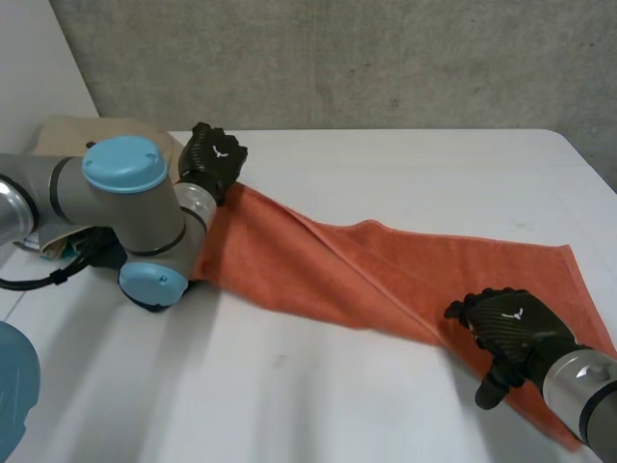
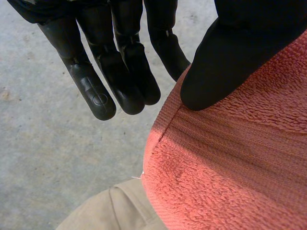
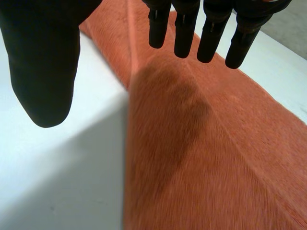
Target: Fold the laundry.
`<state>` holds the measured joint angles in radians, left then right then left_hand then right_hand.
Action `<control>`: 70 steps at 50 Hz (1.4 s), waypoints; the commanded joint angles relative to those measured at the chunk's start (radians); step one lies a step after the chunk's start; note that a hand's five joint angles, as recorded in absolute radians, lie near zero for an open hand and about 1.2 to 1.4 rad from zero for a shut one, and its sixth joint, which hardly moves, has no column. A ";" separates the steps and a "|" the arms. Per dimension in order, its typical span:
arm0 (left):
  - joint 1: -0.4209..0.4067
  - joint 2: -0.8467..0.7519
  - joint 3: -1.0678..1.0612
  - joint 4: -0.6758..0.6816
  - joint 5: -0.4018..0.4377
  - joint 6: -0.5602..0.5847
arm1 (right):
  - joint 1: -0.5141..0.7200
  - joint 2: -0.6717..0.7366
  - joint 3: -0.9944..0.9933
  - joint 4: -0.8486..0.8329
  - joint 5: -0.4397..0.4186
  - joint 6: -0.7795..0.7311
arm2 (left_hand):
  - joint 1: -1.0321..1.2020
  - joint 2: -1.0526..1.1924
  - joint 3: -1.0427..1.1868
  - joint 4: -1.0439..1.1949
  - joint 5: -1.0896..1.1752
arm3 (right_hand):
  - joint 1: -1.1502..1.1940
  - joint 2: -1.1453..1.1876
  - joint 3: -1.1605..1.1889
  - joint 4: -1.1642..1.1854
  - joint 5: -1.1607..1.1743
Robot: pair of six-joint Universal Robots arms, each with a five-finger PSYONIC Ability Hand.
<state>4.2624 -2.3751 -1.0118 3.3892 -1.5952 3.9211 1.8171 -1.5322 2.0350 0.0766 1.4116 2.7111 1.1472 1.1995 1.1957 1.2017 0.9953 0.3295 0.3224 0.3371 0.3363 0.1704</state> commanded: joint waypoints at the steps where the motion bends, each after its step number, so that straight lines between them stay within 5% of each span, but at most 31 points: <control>1: 0.011 -0.009 0.005 0.016 -0.005 0.000 | -0.006 0.007 0.056 -0.101 0.027 -0.036 | 0.249 0.197 0.201 0.195 0.226 | 0.105 0.112 0.097 0.098 0.089; 19: 0.030 -0.009 -0.007 0.016 -0.016 -0.003 | -0.038 0.133 0.060 -0.310 0.073 -0.091 | 0.249 0.197 0.201 0.195 0.226 | 0.401 0.408 0.394 0.394 0.386; 38: 0.030 -0.009 -0.025 0.012 -0.016 -0.005 | -0.134 0.270 0.047 -0.459 0.053 -0.192 | 0.249 0.197 0.201 0.195 0.226 | 0.445 0.452 0.438 0.439 0.430; 41: 0.028 -0.009 -0.027 0.012 -0.016 -0.005 | -0.134 0.277 0.039 -0.480 0.052 -0.192 | 0.249 0.197 0.201 0.195 0.226 | 0.571 0.578 0.564 0.564 0.556; 45: 0.025 -0.009 -0.034 0.010 -0.016 -0.006 | -0.134 0.282 0.031 -0.527 0.053 -0.191 | 0.249 0.197 0.201 0.195 0.226 | 1.065 1.072 1.057 1.058 1.049; 51: 0.017 0.014 -0.063 0.007 -0.017 -0.009 | -0.136 0.270 0.001 -0.551 0.050 -0.178 | 0.249 0.197 0.201 0.195 0.226 | 1.067 1.074 1.059 1.060 1.051; 62: 0.011 0.154 -0.186 0.001 -0.012 -0.081 | -0.197 0.264 -0.139 -0.407 0.029 -0.183 | 0.249 0.197 0.201 0.195 0.226 | 1.067 1.074 1.059 1.060 1.051; 70: 0.014 0.416 -0.382 -0.094 -0.008 -0.137 | -0.312 0.062 -0.408 0.048 -0.055 -0.191 | 0.249 0.197 0.201 0.195 0.226 | 1.067 1.074 1.059 1.060 1.051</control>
<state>4.2748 -2.1361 -1.2690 3.3649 -1.6066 3.8191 1.5809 -1.3179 1.8073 -0.1875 1.4132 2.5246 1.1472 1.1995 1.1957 1.2017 0.9953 1.0785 1.1738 1.1840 1.1941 1.0053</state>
